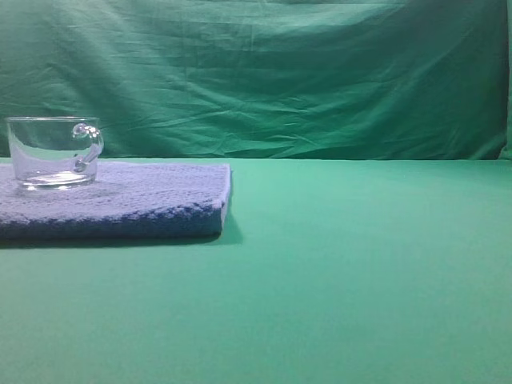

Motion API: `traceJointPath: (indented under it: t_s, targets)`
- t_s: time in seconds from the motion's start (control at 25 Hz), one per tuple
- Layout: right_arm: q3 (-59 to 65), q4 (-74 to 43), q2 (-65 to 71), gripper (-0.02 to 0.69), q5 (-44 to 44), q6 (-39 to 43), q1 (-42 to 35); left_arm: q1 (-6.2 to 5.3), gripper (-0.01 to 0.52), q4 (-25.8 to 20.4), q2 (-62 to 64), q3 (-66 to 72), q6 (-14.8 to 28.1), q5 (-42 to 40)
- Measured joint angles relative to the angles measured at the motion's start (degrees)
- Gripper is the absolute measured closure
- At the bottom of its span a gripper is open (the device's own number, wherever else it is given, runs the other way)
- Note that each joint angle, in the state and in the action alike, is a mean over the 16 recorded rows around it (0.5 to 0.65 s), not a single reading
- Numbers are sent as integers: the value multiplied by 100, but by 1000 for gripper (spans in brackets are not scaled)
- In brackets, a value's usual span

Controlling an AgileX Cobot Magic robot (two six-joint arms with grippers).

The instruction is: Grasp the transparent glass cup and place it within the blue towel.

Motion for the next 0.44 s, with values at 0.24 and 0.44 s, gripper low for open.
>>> traceJointPath:
  t_s: [0.24, 0.44]
  targets:
    - [0, 0, 0, 604, 0, 0, 0, 0, 514, 0, 0, 0, 0, 0]
    - [0, 0, 0, 604, 0, 0, 0, 0, 514, 0, 0, 0, 0, 0]
